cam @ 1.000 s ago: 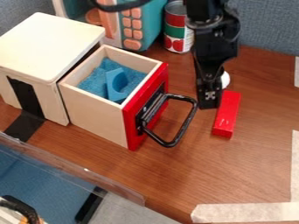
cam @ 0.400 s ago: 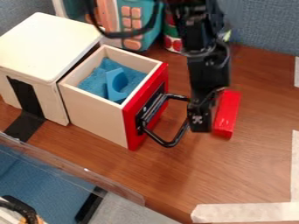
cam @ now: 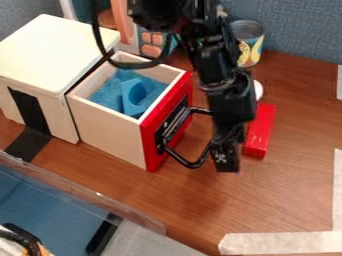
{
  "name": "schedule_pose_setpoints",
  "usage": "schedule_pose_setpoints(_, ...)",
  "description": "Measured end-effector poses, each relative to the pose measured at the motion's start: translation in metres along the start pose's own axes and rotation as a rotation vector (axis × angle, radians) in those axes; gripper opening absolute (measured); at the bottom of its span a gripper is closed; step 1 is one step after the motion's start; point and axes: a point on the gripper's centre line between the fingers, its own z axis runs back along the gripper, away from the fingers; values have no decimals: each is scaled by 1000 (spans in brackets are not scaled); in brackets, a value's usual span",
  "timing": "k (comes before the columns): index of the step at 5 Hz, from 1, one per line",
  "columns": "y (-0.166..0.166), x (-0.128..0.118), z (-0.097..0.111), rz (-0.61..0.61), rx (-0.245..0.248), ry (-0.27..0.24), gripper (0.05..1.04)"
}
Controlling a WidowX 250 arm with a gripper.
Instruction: Close the drawer
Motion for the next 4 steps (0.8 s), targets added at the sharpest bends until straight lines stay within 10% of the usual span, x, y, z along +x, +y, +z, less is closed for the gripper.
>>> schedule_pose_setpoints(4, 3, -46, 8, 111, -37, 90, 1001)
